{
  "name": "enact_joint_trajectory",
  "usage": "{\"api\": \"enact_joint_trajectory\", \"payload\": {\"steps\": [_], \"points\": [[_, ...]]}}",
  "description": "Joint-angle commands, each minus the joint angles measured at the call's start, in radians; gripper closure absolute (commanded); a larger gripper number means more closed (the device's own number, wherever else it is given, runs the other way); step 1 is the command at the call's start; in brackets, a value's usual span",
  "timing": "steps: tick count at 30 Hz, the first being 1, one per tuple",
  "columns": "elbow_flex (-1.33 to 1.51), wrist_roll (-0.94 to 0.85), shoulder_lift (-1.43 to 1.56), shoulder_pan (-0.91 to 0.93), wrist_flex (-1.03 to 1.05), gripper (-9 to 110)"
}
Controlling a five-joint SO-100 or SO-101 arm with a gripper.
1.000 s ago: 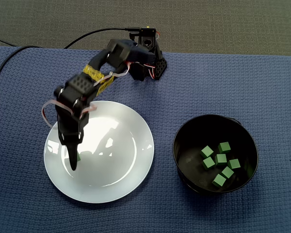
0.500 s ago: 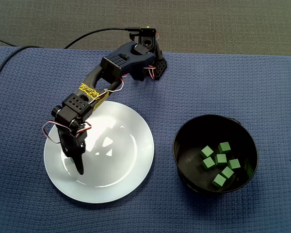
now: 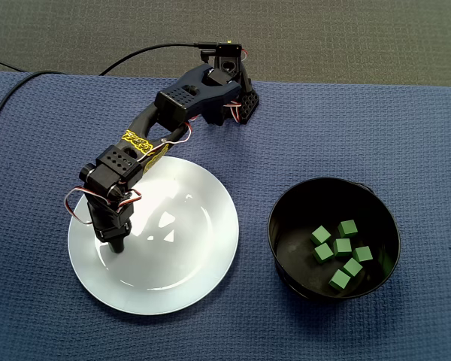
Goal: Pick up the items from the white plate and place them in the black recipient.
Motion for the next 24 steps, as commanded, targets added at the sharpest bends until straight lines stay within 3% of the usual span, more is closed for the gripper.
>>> {"api": "enact_joint_trajectory", "payload": {"steps": [1, 8, 16, 20, 24], "points": [[-0.028, -0.012, -0.002, 0.015, -0.018, 102], [-0.066, 0.008, 0.124, 0.077, 0.023, 102], [0.123, 0.132, 0.699, 0.132, -0.064, 102], [0.353, 0.222, 1.039, -0.005, -0.224, 102], [0.552, 0.272, 1.310, -0.285, -0.328, 102]]}}
